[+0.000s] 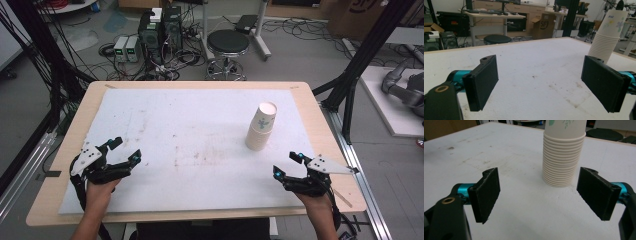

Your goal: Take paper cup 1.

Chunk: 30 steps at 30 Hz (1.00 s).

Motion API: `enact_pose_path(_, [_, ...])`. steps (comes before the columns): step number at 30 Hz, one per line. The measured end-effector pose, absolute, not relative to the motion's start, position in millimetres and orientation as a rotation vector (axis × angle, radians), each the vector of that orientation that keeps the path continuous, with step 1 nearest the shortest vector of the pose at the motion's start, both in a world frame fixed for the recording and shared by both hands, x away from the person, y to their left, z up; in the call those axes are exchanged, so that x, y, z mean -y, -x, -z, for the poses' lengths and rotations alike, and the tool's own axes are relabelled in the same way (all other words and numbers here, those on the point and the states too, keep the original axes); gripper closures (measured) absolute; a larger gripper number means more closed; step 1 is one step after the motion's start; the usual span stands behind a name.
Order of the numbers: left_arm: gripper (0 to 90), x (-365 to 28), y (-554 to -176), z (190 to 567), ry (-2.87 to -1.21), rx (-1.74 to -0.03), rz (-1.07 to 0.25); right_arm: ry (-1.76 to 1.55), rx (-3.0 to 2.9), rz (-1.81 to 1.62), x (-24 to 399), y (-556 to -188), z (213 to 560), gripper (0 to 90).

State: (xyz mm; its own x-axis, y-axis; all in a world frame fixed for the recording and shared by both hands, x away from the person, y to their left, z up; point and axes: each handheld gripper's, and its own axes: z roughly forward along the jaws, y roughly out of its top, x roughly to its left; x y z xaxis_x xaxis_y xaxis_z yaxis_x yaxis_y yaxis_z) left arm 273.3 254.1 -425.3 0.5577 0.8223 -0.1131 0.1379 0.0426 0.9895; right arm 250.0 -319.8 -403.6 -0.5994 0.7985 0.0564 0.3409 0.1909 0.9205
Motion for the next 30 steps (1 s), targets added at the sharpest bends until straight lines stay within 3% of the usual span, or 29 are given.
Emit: enact_pose_path(30, [14.1, -250.0, -274.2, 428.4, -1.468, -0.855, -0.592, -1.007, -2.028, -1.414, 312.6, -272.3, 357.2, 19.4])
